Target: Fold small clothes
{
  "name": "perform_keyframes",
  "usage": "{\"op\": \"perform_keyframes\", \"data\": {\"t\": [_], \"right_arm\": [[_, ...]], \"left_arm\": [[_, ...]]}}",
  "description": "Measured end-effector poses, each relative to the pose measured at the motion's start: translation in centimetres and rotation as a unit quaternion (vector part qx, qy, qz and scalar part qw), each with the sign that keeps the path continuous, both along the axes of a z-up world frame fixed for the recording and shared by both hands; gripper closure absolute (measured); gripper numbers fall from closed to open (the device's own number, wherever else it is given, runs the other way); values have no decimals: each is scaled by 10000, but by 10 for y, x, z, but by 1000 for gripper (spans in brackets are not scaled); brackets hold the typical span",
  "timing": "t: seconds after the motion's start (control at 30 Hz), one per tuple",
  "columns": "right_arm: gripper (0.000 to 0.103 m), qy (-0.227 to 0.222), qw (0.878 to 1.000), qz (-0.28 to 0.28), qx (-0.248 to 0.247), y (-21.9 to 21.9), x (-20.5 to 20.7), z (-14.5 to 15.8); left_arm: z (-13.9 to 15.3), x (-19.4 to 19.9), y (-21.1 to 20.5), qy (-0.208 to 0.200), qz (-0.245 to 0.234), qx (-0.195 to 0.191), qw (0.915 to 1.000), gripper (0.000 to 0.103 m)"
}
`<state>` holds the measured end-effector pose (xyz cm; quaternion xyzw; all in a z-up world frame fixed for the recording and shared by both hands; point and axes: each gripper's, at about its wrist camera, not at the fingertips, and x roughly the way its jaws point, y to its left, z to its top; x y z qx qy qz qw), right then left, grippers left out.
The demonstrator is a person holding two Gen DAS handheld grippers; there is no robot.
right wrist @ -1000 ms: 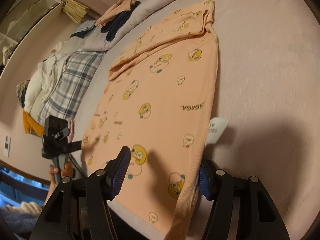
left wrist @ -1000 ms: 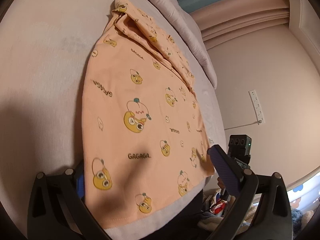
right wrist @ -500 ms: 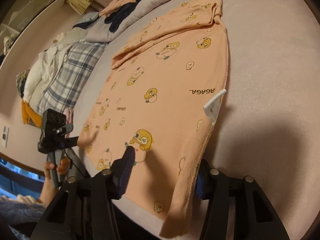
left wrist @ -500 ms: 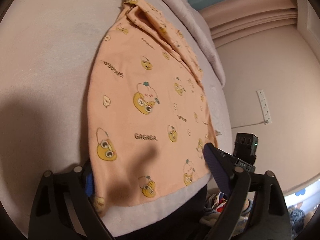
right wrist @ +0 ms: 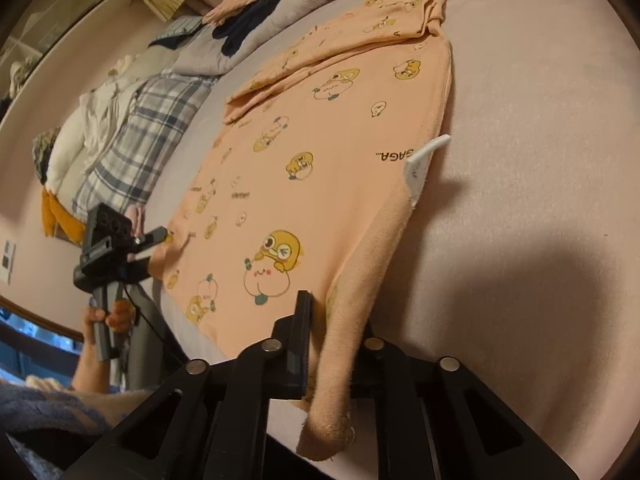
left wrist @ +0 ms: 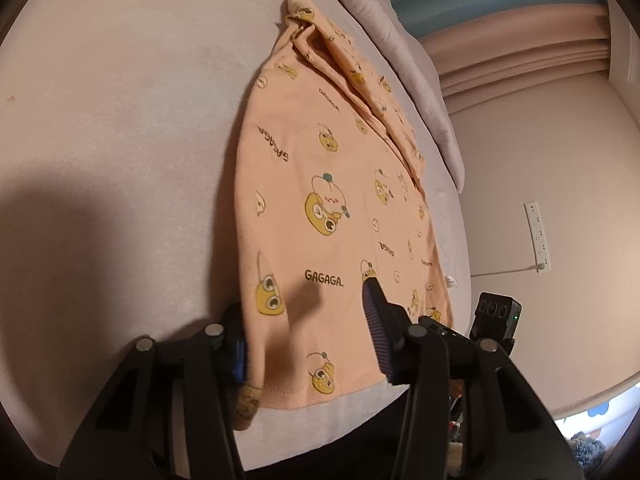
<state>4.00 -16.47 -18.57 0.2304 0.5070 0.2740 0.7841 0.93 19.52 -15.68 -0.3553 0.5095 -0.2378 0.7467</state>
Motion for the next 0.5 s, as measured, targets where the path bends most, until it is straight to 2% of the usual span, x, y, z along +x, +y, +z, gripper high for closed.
{"op": "perform_keyframes", "data": {"t": [0.03,0.07,0.17,0.2,0.3,0.47,0.5], "right_arm": [[94,-8,10000,-10,67,0,0,1],[94,-43,9999,-16,133,0,0,2],[94,-204,9983,-49,545,-4,0,7],[94,-245,9975,-71,662,-5,0,8],[94,-340,9958,-107,843,-6,1,12],[94,-301,9968,-77,735,0,0,11],[94,-294,9969,-79,732,-1,-1,11]], "left_arm": [[2,-1,1,-36,13,18,10000,64],[5,-2,3,-100,30,-3,9999,73],[10,-2,7,-238,54,-199,9995,75],[10,-2,8,-232,74,-219,9995,81],[8,-1,5,-168,95,-144,9997,81],[-2,1,2,113,139,80,9998,81],[-2,0,2,128,162,120,9997,85]]}}
